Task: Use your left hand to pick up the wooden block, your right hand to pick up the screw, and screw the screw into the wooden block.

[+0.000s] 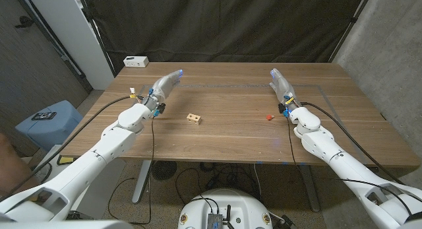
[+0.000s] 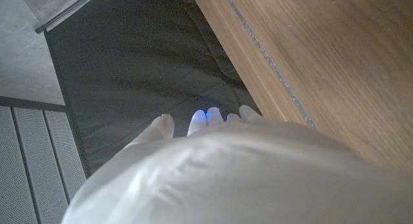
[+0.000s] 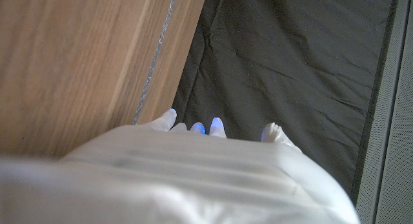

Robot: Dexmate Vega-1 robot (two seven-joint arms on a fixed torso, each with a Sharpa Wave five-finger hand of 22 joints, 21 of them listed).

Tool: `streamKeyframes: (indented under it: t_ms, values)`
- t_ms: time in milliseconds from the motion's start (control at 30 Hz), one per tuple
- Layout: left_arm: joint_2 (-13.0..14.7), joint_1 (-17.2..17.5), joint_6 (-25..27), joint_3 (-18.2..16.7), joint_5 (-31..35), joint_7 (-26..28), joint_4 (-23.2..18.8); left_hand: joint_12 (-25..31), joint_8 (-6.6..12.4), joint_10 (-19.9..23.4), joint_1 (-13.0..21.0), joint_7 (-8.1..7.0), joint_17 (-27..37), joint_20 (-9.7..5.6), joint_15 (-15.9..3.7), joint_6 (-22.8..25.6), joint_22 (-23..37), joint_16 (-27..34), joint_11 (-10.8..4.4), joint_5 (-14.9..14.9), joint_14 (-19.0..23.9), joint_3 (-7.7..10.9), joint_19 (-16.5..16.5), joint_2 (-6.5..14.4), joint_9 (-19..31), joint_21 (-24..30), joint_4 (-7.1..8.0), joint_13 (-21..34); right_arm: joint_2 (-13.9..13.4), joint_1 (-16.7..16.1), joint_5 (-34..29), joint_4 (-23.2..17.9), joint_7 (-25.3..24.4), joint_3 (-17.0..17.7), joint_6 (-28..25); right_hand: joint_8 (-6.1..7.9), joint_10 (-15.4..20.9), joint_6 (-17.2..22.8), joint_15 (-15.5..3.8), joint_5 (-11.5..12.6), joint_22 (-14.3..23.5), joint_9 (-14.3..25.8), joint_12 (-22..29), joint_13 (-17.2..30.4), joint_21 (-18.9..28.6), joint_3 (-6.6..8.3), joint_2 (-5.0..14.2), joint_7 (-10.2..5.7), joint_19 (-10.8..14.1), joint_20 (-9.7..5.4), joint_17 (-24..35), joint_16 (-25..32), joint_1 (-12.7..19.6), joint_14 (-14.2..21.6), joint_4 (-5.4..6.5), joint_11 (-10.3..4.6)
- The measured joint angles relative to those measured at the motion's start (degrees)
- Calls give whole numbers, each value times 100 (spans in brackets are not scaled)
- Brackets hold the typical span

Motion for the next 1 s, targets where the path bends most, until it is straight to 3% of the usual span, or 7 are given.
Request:
streamKeyframes:
  t_ms: [233, 500, 833, 1000]
  values:
    - [347, 86, 208, 0, 305, 37, -413, 0, 0, 50, 53, -2, 0, 29, 73, -2, 15, 0, -54, 0, -73, -3, -109, 8, 0, -27, -84, 0, -18, -19, -3, -32, -8, 22, 5, 22, 0, 21, 0, 0, 0, 0, 0, 0, 0, 24, 0, 21, 0, 0, 0, 0, 0, 0, -24, 0]
    - [736, 135, 434, 20, 672, 23, -841, -52, -27, -39, 131, -189, 0, 14, -40, -106, 12, 0, -151, 0, -207, -49, -187, -69, 0, -27, -227, 1, -80, -23, 39, -43, 62, 66, 9, 22, 0, 21, 0, 0, 0, 0, -1, 0, 0, 24, -1, 21, 21, -21, 0, 44, -1, 0, -24, 0]
    - [1219, 173, 648, 26, 1017, -191, -1280, -95, -71, -192, 256, -388, 24, -16, -73, -305, -1, 0, -261, 0, -423, -125, -421, -195, -1, -48, -489, 1, -129, -23, 115, 1, 193, 105, 25, 22, 0, 21, 0, 0, -1, -1, -1, -1, 0, 47, -47, 21, 21, -20, -28, 44, 0, 0, -47, 0]
    - [1433, 198, 752, -2, 1141, -339, -1439, -95, -71, -264, 384, -506, 29, 2, -70, -424, -1, 0, -333, 0, -504, -144, -485, -323, -1, -48, -698, 1, -128, -34, 138, 32, 216, 113, 63, 22, 0, 52, 0, 0, -1, -1, -1, -1, 0, 47, -76, 52, 21, -20, -28, 44, 31, 0, -47, 0]
